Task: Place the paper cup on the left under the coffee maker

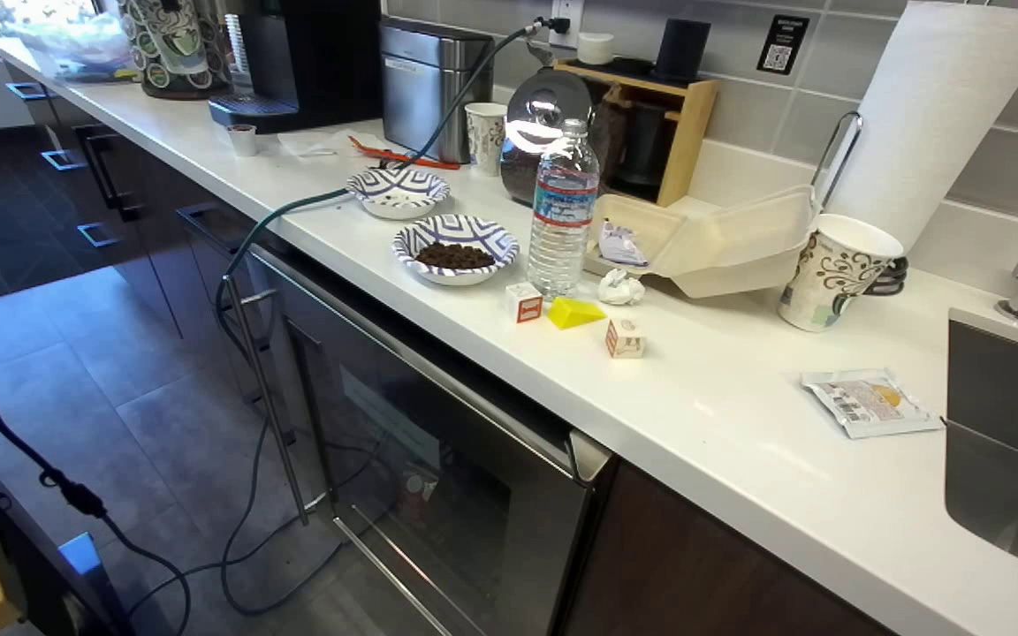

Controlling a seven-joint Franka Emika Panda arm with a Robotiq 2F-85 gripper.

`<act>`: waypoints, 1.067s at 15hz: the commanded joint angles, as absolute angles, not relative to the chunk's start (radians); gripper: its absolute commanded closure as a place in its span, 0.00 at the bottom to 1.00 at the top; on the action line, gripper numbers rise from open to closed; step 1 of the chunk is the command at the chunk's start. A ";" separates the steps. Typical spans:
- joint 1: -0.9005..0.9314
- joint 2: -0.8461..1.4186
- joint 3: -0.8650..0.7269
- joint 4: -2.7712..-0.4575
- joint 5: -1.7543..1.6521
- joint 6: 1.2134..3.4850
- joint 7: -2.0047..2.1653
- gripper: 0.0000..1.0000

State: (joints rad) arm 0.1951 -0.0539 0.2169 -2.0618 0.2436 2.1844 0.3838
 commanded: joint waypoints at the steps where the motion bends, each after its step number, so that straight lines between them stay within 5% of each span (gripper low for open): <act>1: 0.199 -0.045 0.215 -2.048 0.249 2.177 0.373 0.96; 16: 0.250 0.279 0.206 -1.809 0.236 2.354 0.513 0.99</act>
